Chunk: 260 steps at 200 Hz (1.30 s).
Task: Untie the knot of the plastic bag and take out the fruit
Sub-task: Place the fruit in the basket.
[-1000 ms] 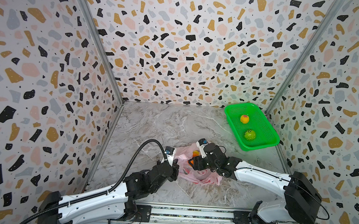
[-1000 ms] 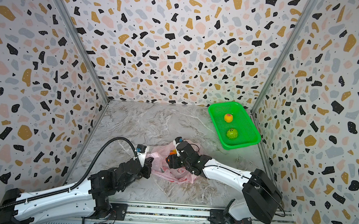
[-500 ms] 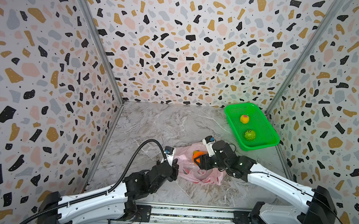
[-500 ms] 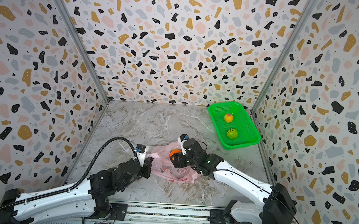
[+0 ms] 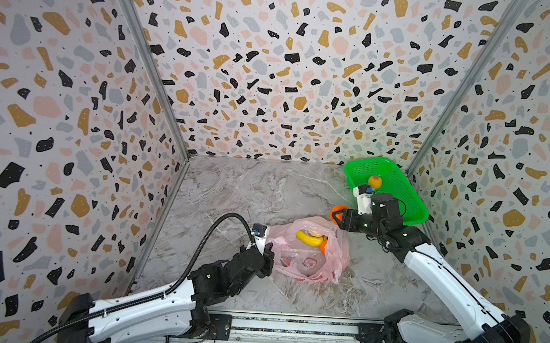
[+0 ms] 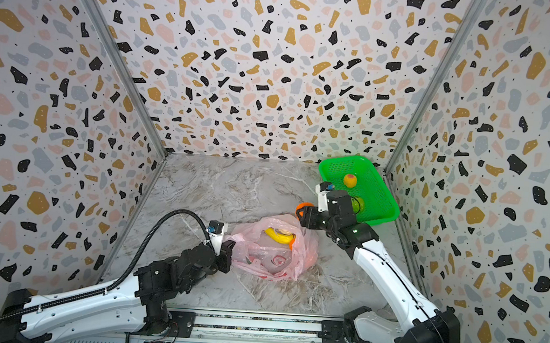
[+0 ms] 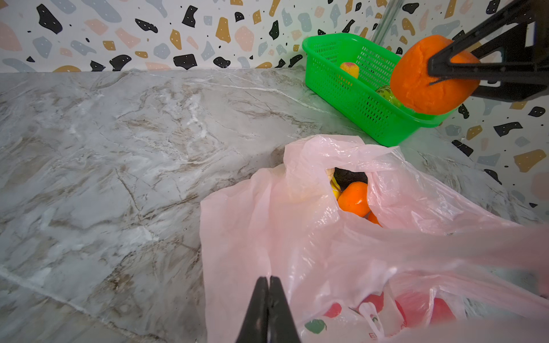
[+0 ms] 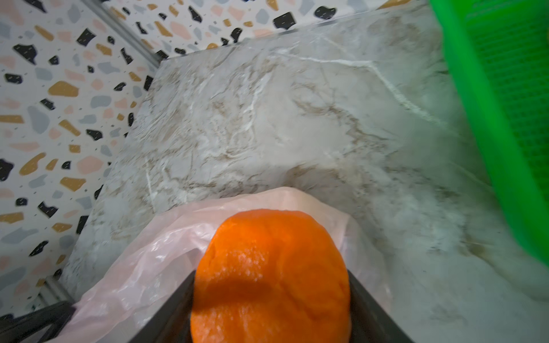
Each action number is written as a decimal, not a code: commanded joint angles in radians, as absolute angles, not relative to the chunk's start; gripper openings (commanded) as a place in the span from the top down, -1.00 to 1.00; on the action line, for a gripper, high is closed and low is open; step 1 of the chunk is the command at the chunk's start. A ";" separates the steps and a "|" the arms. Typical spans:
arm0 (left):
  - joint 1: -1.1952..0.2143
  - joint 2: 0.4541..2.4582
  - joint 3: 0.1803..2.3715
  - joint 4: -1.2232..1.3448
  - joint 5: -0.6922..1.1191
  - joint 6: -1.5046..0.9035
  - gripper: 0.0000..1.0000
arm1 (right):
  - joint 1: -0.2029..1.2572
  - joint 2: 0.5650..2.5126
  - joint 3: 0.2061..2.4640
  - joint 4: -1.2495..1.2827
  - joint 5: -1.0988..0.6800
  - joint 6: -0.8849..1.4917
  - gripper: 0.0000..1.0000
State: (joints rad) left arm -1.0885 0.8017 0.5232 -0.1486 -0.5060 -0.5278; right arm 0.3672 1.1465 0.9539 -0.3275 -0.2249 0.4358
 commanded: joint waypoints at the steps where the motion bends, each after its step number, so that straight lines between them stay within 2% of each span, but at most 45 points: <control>1: -1.091 0.795 0.514 -0.112 -0.501 -0.522 1.00 | 0.240 1.174 0.993 -0.265 -0.264 0.391 -0.27; 53: -1.092 0.795 0.511 -0.105 -0.490 -0.511 1.00 | 0.009 1.363 1.036 -0.122 -0.246 0.392 -0.27; 117: -1.092 0.789 0.502 -0.100 -0.492 -0.512 1.00 | -0.114 1.618 1.222 -0.090 -0.113 0.345 -0.27; 175: -1.091 0.785 0.500 -0.098 -0.497 -0.515 1.00 | -0.185 1.842 1.414 -0.136 -0.099 0.298 -0.27; 224: -1.091 0.785 0.498 -0.100 -0.502 -0.517 1.00 | -0.206 1.963 1.480 -0.148 -0.101 0.297 -0.30; 246: -1.092 0.784 0.499 -0.101 -0.504 -0.518 1.00 | -0.206 2.000 1.510 -0.174 -0.089 0.290 -0.41; 260: -1.091 0.781 0.497 -0.101 -0.506 -0.517 1.00 | -0.206 2.014 1.519 -0.187 -0.085 0.285 -0.58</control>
State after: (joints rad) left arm -1.0885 0.7959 0.5110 -0.1329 -0.4950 -0.5240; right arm -0.2039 2.0182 1.4689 -0.1429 -0.1028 0.3035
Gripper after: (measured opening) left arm 0.047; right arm 0.747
